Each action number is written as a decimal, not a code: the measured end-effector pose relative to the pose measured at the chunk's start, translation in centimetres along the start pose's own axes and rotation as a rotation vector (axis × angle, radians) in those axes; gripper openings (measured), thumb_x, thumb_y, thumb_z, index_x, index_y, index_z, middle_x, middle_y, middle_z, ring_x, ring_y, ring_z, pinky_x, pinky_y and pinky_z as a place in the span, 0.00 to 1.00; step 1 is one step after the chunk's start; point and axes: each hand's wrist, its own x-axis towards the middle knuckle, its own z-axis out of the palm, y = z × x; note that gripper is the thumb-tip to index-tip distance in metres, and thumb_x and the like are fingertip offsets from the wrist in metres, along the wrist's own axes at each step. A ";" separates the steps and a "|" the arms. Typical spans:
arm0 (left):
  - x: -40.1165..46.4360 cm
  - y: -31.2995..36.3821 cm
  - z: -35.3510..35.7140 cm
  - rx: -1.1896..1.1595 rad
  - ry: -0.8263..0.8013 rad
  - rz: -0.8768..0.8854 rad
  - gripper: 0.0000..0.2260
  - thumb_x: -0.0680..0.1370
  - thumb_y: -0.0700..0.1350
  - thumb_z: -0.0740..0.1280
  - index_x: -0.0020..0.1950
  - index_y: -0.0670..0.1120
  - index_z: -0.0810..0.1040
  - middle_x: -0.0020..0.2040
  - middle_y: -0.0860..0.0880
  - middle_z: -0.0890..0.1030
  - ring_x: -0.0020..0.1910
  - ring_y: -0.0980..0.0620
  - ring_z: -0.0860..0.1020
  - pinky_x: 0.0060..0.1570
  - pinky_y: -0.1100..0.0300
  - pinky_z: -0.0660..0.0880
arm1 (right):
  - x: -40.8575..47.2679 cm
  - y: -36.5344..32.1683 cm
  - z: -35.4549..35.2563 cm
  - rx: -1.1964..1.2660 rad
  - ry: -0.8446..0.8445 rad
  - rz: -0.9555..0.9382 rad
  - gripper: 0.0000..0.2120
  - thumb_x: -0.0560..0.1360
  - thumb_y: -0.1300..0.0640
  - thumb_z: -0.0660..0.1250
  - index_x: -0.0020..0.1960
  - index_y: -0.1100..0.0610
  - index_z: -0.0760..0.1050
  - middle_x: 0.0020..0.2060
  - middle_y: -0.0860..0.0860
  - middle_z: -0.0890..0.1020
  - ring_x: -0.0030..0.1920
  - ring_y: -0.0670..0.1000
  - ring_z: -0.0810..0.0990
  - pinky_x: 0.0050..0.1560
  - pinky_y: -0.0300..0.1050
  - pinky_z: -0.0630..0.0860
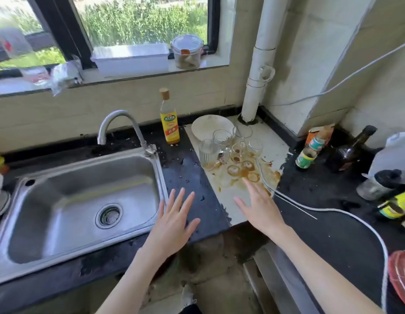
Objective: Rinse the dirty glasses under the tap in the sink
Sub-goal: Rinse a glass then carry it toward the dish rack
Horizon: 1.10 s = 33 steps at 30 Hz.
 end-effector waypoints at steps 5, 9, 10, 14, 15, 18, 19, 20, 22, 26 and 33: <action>6.2 -3.0 -1.1 0.041 -0.044 0.026 0.48 0.59 0.72 0.19 0.76 0.54 0.39 0.77 0.52 0.39 0.72 0.51 0.32 0.72 0.52 0.38 | 8.8 0.9 0.5 0.113 0.026 0.188 0.34 0.77 0.44 0.61 0.76 0.57 0.51 0.75 0.53 0.59 0.74 0.54 0.58 0.71 0.51 0.59; 8.9 -3.7 -1.2 0.012 -0.118 0.005 0.42 0.65 0.69 0.29 0.76 0.54 0.40 0.77 0.51 0.40 0.70 0.52 0.30 0.72 0.52 0.37 | 14.2 2.3 0.8 0.097 0.072 0.313 0.38 0.75 0.43 0.64 0.76 0.58 0.51 0.74 0.58 0.58 0.73 0.58 0.60 0.67 0.54 0.65; 9.6 -3.8 -1.1 0.006 -0.128 -0.002 0.41 0.65 0.69 0.29 0.76 0.53 0.40 0.77 0.51 0.40 0.70 0.51 0.30 0.71 0.52 0.36 | 15.3 2.4 0.6 0.057 0.080 0.314 0.39 0.74 0.42 0.65 0.76 0.58 0.51 0.74 0.59 0.58 0.72 0.58 0.62 0.65 0.54 0.67; 12.0 -4.3 -0.8 -0.016 -0.111 -0.058 0.46 0.63 0.73 0.27 0.76 0.52 0.41 0.77 0.50 0.40 0.70 0.51 0.30 0.73 0.50 0.39 | 19.2 2.6 -0.4 -0.257 -0.028 0.205 0.42 0.73 0.38 0.63 0.76 0.57 0.47 0.74 0.58 0.56 0.72 0.59 0.59 0.66 0.54 0.65; 12.3 -4.3 -0.8 -0.013 -0.107 -0.077 0.48 0.61 0.73 0.24 0.76 0.53 0.40 0.77 0.51 0.40 0.70 0.51 0.30 0.73 0.49 0.40 | 19.8 2.7 -0.2 -0.296 -0.072 0.189 0.42 0.73 0.37 0.62 0.77 0.57 0.46 0.76 0.57 0.54 0.74 0.58 0.56 0.69 0.55 0.62; 13.2 -3.7 -0.6 -0.023 -0.103 -0.125 0.44 0.64 0.71 0.28 0.76 0.53 0.39 0.76 0.52 0.39 0.73 0.50 0.32 0.73 0.49 0.40 | 20.9 3.4 0.6 -0.326 -0.109 0.165 0.40 0.75 0.40 0.62 0.76 0.57 0.47 0.76 0.56 0.55 0.74 0.58 0.56 0.71 0.56 0.62; 13.5 -3.4 -0.7 -0.036 -0.100 -0.131 0.41 0.66 0.69 0.30 0.76 0.53 0.41 0.77 0.52 0.40 0.73 0.49 0.33 0.73 0.49 0.40 | 21.1 3.6 0.7 -0.328 -0.096 0.153 0.38 0.76 0.42 0.62 0.76 0.58 0.50 0.75 0.57 0.58 0.73 0.58 0.59 0.69 0.56 0.64; 13.6 -3.2 -0.5 -0.045 -0.101 -0.135 0.39 0.68 0.67 0.33 0.76 0.53 0.42 0.77 0.51 0.41 0.74 0.49 0.34 0.73 0.49 0.40 | 21.1 3.6 0.6 -0.333 -0.085 0.137 0.36 0.75 0.43 0.63 0.75 0.59 0.52 0.73 0.58 0.61 0.72 0.59 0.62 0.67 0.56 0.67; 13.7 -2.8 -0.2 -0.067 -0.100 -0.138 0.34 0.73 0.66 0.39 0.77 0.52 0.44 0.77 0.50 0.42 0.73 0.49 0.33 0.73 0.49 0.40 | 20.9 3.5 0.4 -0.345 -0.069 0.109 0.34 0.75 0.45 0.64 0.72 0.60 0.56 0.70 0.59 0.65 0.67 0.59 0.68 0.62 0.56 0.71; 13.9 -2.7 0.3 -0.075 -0.134 -0.133 0.29 0.80 0.58 0.51 0.77 0.53 0.42 0.77 0.50 0.40 0.74 0.49 0.34 0.72 0.51 0.37 | 19.3 2.8 -0.4 -0.311 -0.047 0.055 0.32 0.74 0.43 0.65 0.70 0.59 0.59 0.65 0.57 0.69 0.62 0.55 0.72 0.57 0.50 0.72; 13.1 -4.0 -1.0 -0.423 -0.034 -0.086 0.37 0.77 0.57 0.62 0.76 0.53 0.40 0.77 0.52 0.51 0.76 0.53 0.49 0.74 0.56 0.51 | 17.1 -4.5 -1.7 -0.031 -0.156 -0.067 0.29 0.67 0.38 0.69 0.64 0.50 0.70 0.58 0.46 0.75 0.57 0.48 0.75 0.56 0.45 0.71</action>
